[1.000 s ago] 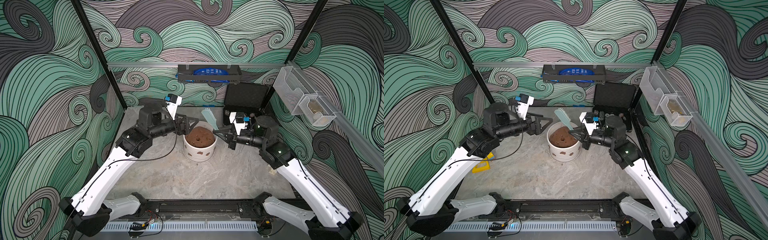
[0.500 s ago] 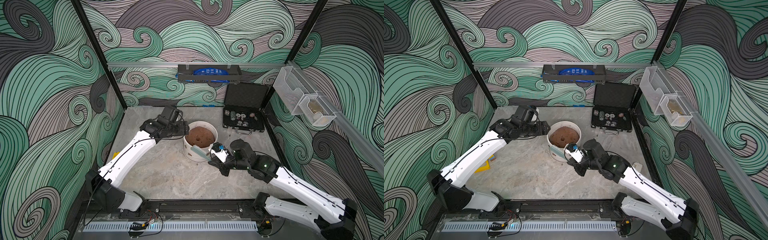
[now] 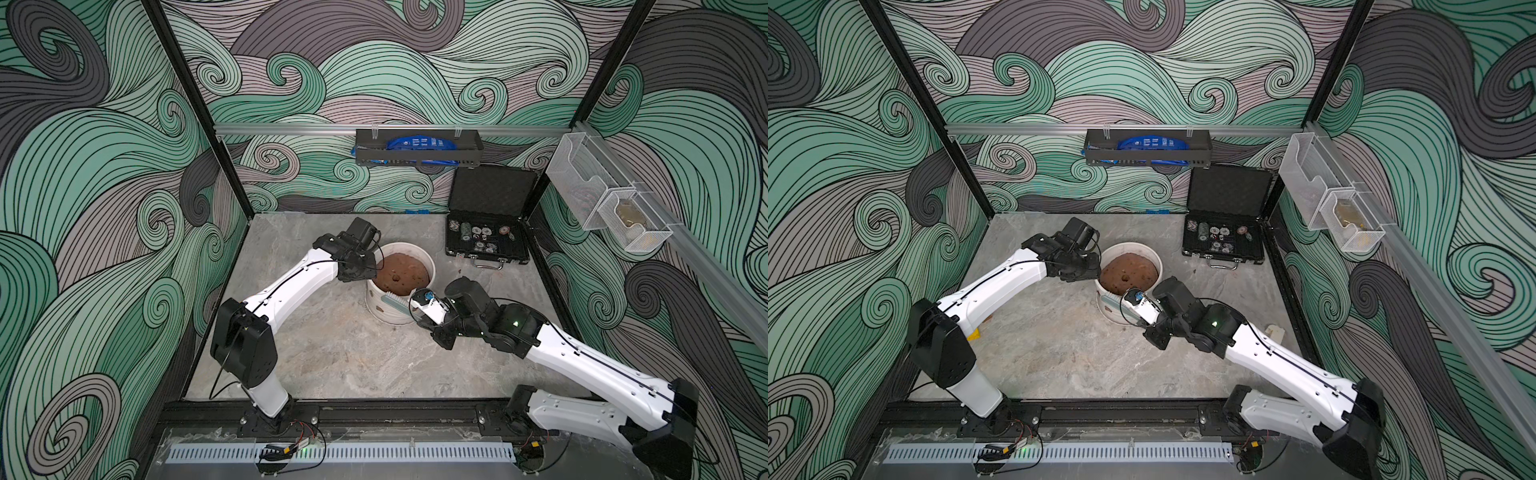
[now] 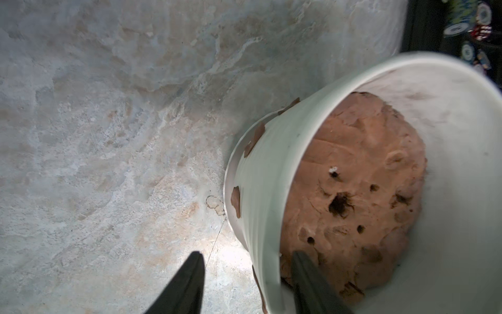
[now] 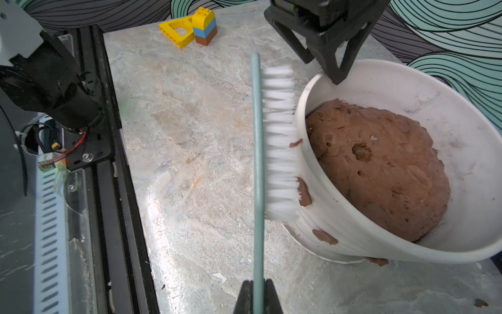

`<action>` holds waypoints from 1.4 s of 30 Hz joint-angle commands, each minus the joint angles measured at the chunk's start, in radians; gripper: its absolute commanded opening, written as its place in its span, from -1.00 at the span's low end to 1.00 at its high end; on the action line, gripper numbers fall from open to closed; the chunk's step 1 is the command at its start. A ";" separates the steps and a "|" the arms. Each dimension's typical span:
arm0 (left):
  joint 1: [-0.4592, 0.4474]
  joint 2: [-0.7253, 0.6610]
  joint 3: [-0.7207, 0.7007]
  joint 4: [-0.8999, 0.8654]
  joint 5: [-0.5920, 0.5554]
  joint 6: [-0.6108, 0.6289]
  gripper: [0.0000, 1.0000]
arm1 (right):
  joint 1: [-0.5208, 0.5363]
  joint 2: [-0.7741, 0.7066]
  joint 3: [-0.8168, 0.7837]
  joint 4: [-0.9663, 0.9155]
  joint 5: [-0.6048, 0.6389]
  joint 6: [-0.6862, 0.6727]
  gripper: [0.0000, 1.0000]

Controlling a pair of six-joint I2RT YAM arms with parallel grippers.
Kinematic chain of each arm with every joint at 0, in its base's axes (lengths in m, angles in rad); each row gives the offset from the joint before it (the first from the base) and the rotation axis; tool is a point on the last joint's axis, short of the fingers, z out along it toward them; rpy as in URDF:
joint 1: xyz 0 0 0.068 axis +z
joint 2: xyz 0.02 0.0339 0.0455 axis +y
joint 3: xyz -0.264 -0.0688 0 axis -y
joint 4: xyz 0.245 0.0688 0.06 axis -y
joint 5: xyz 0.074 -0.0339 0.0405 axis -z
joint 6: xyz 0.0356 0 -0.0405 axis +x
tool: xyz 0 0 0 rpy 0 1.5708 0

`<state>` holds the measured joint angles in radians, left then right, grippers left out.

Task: Scrub the dried mud off the ceramic pot
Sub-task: Rotate the pot on the tray, then brush off the soil from the pot.

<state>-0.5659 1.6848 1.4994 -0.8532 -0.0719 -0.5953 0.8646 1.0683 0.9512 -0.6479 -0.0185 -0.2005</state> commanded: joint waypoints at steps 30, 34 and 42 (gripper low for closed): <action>0.004 0.186 0.229 -0.147 -0.080 0.126 -0.97 | -0.016 0.192 0.088 -0.069 0.121 -0.106 -1.00; 0.005 0.196 0.239 -0.145 -0.078 0.150 -0.98 | -0.032 0.218 0.095 -0.077 0.146 -0.100 -1.00; 0.006 0.196 0.237 -0.129 -0.068 0.195 -1.00 | -0.054 0.235 0.084 -0.093 0.169 -0.082 -1.00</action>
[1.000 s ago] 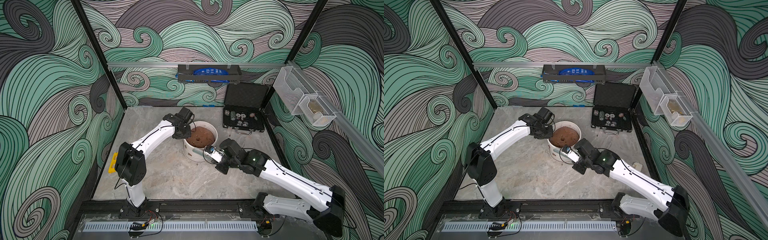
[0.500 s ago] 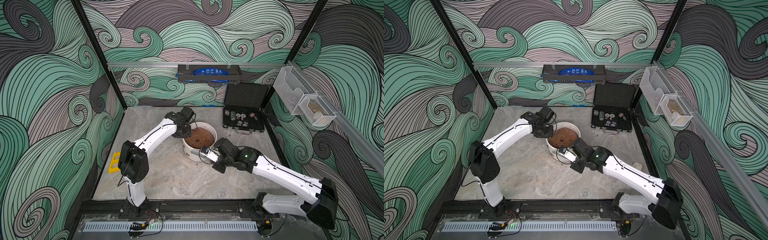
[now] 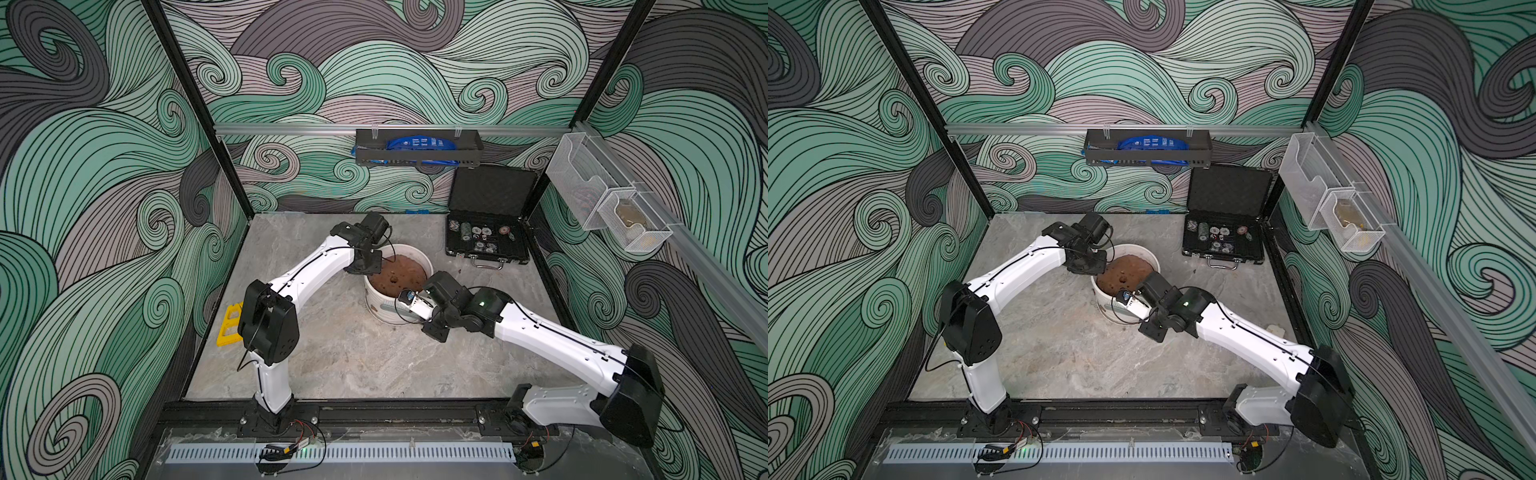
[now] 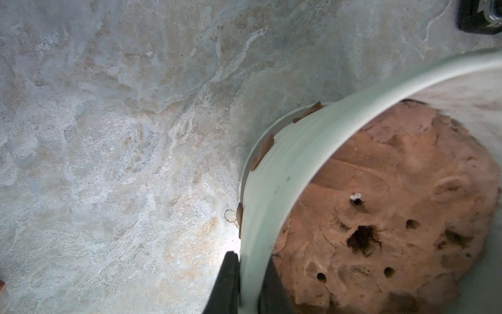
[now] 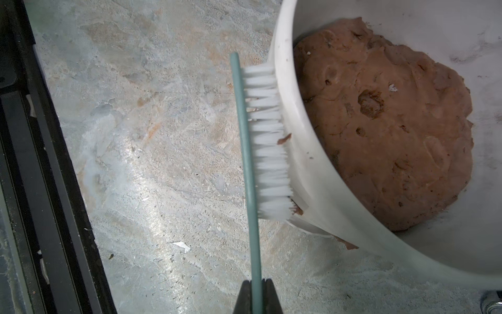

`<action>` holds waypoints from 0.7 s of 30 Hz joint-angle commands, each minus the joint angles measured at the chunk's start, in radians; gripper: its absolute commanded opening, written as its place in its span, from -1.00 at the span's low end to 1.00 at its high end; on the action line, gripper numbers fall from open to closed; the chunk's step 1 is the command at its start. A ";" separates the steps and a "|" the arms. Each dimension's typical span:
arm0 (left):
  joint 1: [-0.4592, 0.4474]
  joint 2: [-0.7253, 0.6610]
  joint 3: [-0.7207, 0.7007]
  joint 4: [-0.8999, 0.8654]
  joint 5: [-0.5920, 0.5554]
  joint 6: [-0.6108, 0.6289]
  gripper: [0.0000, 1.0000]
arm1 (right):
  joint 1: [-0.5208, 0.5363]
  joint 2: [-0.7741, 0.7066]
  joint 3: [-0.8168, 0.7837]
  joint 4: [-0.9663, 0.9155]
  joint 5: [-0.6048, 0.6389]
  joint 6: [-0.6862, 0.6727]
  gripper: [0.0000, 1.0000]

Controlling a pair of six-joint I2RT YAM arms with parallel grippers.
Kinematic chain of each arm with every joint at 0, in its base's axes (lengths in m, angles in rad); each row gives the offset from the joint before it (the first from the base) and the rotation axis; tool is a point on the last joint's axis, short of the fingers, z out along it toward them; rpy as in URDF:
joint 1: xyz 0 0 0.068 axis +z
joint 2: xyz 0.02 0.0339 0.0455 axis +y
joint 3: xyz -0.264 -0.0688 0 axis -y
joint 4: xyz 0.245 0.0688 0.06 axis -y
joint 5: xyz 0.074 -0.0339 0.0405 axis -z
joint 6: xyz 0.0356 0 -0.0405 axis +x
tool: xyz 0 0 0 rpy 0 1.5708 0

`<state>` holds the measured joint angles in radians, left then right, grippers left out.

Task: Scrub the dried mud off the ceramic pot
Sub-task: Brush off the soil from the pot.

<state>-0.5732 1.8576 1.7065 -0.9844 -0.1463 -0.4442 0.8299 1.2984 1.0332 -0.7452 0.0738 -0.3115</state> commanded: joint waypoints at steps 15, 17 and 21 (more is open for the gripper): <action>0.021 0.025 0.029 0.027 0.021 0.097 -1.00 | 0.053 -0.025 -0.057 -0.118 0.076 0.081 -1.00; 0.022 0.026 0.028 0.030 0.019 0.106 -1.00 | 0.090 -0.050 -0.045 -0.129 0.028 0.063 -1.00; 0.025 0.028 0.029 0.036 0.032 0.124 -1.00 | 0.134 -0.124 -0.031 -0.060 -0.028 0.065 -1.00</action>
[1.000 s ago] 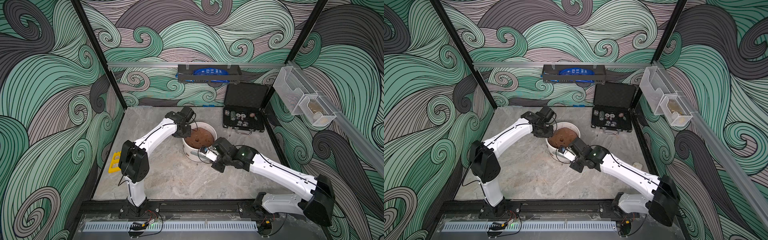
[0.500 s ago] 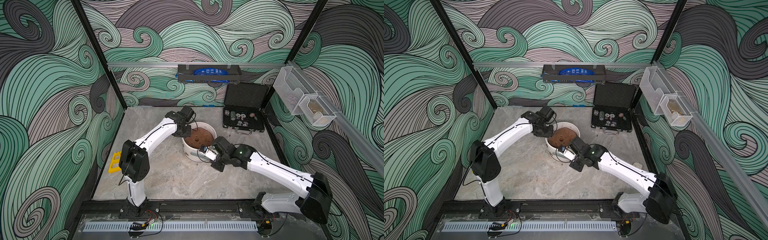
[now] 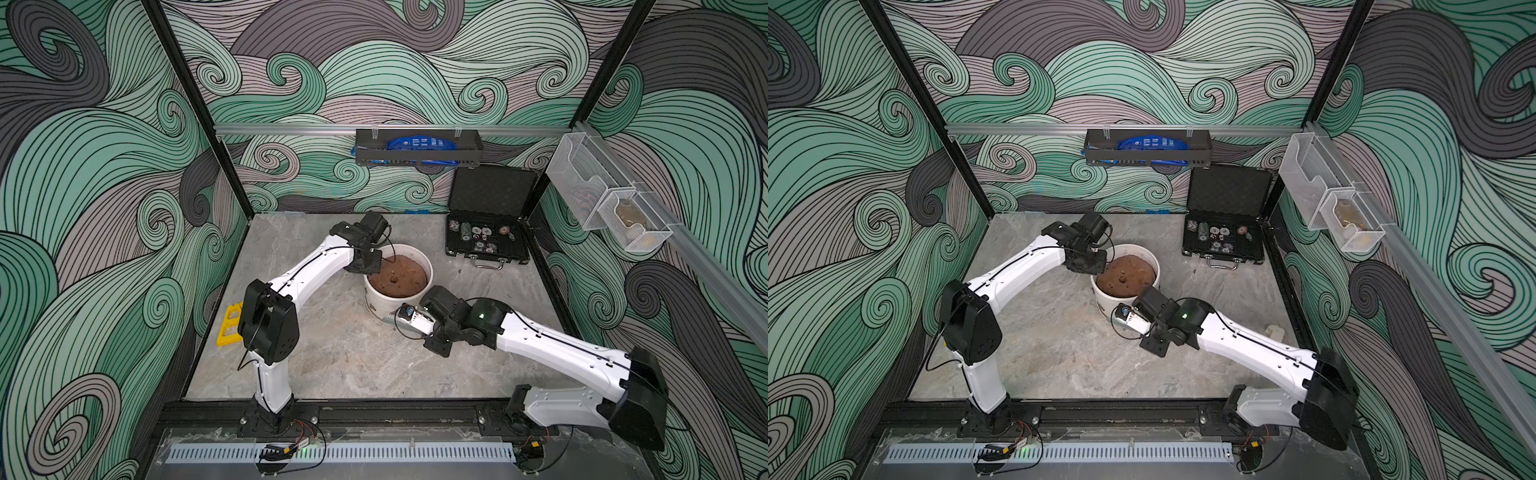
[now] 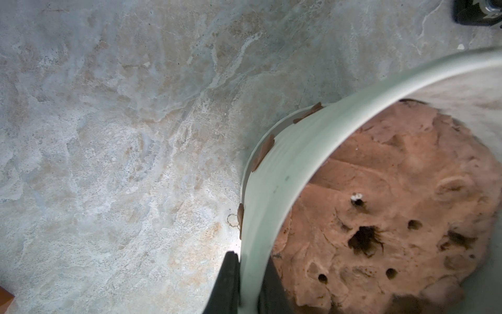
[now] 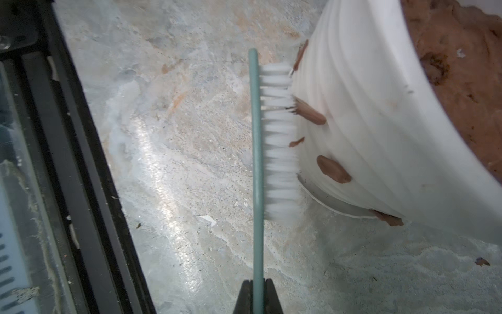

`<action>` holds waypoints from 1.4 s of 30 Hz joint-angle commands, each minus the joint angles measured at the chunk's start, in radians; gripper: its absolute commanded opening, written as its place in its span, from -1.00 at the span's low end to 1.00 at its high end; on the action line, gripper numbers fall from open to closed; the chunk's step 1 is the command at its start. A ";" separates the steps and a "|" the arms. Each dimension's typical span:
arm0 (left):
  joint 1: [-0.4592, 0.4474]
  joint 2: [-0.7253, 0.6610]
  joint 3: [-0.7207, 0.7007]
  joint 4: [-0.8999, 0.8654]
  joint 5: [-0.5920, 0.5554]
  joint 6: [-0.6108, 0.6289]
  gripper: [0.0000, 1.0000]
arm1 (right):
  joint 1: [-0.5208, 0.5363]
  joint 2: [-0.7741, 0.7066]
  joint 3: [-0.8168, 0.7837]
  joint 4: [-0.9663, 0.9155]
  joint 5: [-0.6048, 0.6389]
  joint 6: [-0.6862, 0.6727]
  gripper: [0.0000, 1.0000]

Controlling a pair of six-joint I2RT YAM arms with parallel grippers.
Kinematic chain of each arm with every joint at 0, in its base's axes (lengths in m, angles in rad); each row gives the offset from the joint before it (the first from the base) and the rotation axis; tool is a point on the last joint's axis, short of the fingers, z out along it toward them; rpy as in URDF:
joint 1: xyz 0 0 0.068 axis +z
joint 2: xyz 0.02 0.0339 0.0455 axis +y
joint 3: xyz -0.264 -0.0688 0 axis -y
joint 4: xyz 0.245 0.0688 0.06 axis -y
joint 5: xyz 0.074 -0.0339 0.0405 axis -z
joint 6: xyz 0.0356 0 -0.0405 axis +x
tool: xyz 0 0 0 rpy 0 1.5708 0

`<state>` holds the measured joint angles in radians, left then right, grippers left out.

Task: Scrub the dried mud off the ceramic pot
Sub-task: Brush off the soil from the pot.

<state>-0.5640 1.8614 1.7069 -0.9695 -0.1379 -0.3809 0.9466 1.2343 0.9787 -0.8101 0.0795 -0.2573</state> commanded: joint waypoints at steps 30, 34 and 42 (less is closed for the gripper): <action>0.055 0.051 0.072 0.089 0.215 0.503 -1.00 | -0.037 0.002 0.014 0.040 0.072 -0.054 -1.00; 0.057 0.056 0.076 0.089 0.219 0.536 -1.00 | -0.053 0.042 0.020 0.037 0.091 -0.052 -1.00; 0.065 0.058 0.113 0.104 0.274 0.576 -1.00 | -0.046 0.042 -0.043 -0.003 0.125 -0.028 -1.00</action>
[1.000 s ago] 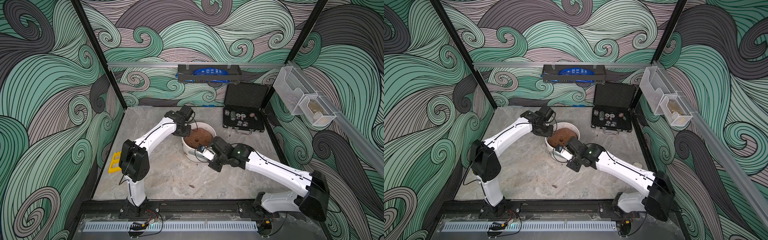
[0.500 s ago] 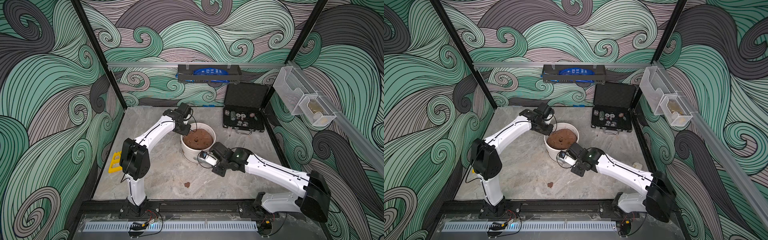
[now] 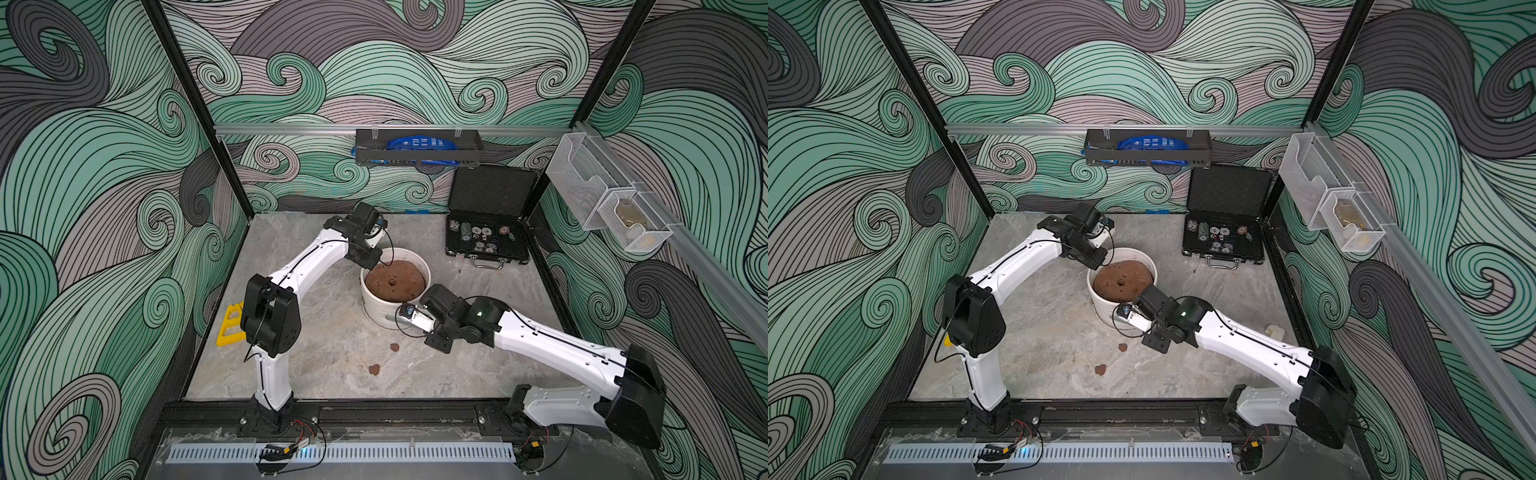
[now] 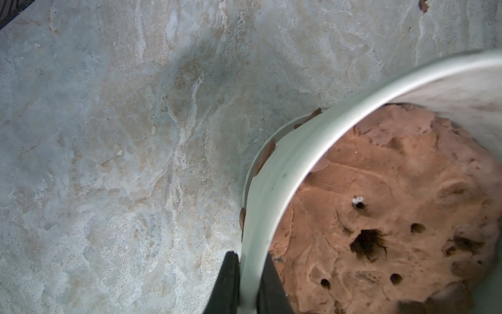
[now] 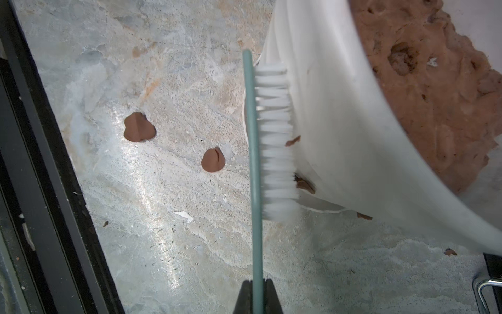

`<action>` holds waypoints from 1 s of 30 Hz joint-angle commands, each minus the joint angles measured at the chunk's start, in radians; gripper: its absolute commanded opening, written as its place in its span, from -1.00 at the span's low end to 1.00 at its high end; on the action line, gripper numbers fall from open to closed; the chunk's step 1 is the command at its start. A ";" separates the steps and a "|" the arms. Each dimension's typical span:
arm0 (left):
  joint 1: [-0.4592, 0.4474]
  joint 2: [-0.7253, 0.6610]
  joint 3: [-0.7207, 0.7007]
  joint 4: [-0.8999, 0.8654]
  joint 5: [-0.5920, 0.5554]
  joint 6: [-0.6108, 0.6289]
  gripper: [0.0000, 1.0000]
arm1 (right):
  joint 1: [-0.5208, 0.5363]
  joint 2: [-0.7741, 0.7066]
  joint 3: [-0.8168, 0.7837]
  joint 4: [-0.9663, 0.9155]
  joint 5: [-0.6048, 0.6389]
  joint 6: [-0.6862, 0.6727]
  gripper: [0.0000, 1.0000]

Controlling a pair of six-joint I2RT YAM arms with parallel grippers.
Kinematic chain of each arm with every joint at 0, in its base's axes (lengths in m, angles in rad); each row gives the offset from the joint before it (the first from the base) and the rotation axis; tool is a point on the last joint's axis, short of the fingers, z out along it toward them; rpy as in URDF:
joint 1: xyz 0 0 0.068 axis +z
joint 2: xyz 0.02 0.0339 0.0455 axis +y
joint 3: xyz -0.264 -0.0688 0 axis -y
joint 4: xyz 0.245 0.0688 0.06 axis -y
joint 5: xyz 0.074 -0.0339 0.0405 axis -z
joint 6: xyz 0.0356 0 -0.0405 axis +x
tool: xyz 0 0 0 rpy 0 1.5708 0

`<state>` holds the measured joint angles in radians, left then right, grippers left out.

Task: Scrub the dried mud off the ceramic pot
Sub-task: Brush off the soil from the pot.

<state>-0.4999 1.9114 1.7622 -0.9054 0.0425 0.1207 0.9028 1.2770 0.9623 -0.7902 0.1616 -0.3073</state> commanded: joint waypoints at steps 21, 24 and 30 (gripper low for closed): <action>-0.004 -0.103 0.224 -0.080 0.051 -0.098 0.24 | -0.044 -0.161 0.038 0.057 -0.177 0.003 -1.00; -0.025 -0.138 0.217 -0.153 -0.039 -0.223 0.43 | -0.077 -0.176 0.038 0.069 -0.206 -0.004 -1.00; -0.089 -0.272 0.084 -0.229 -0.148 -0.541 0.59 | -0.105 -0.197 0.040 0.088 -0.216 -0.014 -1.00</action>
<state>-0.5606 1.6878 1.8957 -1.0389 -0.0483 -0.2070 0.8070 1.0992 0.9714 -0.7311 -0.0158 -0.3096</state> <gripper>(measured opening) 0.790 0.071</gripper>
